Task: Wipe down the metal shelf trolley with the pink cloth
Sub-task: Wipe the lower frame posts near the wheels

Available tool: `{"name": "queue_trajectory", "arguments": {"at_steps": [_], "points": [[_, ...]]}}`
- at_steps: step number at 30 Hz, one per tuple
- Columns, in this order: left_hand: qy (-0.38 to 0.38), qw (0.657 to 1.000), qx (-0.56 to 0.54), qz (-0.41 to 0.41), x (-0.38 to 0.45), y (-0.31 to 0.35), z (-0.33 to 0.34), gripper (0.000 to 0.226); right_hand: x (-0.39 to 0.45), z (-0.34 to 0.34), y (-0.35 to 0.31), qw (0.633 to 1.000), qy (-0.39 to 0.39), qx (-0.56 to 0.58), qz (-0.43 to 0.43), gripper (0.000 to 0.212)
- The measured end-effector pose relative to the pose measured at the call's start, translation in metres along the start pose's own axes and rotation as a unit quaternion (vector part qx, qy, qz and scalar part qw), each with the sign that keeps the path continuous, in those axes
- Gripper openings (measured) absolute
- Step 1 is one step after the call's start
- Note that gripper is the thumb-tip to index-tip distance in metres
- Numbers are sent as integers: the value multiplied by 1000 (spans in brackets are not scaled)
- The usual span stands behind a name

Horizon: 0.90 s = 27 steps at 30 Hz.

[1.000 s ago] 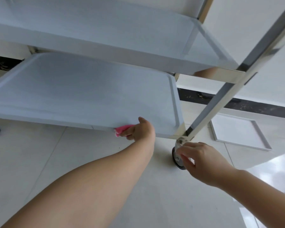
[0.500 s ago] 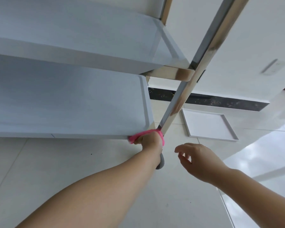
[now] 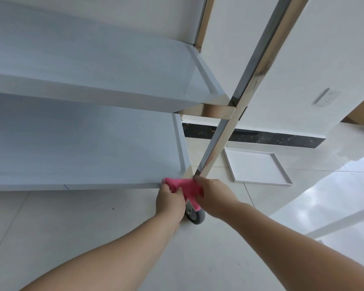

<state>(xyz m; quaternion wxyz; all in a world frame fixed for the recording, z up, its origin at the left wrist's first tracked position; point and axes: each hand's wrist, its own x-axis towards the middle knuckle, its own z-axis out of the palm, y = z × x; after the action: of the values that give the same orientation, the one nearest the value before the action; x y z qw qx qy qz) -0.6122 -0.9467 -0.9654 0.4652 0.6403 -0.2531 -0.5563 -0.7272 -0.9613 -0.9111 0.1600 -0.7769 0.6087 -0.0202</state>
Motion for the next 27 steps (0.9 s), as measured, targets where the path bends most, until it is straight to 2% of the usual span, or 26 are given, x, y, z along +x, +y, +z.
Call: {"name": "queue_trajectory", "arguments": {"at_steps": [3, 5, 7, 8, 11, 13, 15, 18, 19, 22, 23, 27], "points": [[21, 991, 83, 100, -6, 7, -6, 21, -3, -3, 0, 998, 46, -7, 35, 15], [14, 988, 44, 145, -9, 14, -3, 27, -6, -5, 5, 994, 86, 34, 58, 11], [-24, 983, 8, 181, -11, 19, 4, 40, -7, -9, 9, 987, 112, 78, 89, 9], [-40, 978, 23, 205, -11, 21, 9, 47, -7, -10, 12, 983, 117, 95, 103, 8], [-62, 938, 195, 279, -5, 25, 19, 72, -8, -11, 22, 978, 109, 130, 119, 12], [-92, 913, 265, 298, 4, 29, 25, 86, -10, -11, 30, 976, 109, 151, 115, 17], [-97, 888, 312, 323, 12, 34, 31, 89, -13, -13, 39, 971, 125, 162, 123, 29], [-50, 849, 386, 356, 25, 38, 40, 80, -20, -16, 53, 970, 125, 154, 143, 37], [-48, 852, 391, 345, 28, 38, 43, 74, -23, -17, 56, 971, 118, 149, 144, 36], [-109, 915, 278, 270, 31, 36, 53, 46, -30, -17, 65, 974, 106, 139, 141, 34], [-119, 927, 240, 263, 30, 34, 56, 40, -32, -17, 66, 975, 104, 138, 140, 33], [-124, 941, 159, 273, 29, 33, 60, 31, -37, -20, 70, 977, 96, 138, 129, 29]]}}
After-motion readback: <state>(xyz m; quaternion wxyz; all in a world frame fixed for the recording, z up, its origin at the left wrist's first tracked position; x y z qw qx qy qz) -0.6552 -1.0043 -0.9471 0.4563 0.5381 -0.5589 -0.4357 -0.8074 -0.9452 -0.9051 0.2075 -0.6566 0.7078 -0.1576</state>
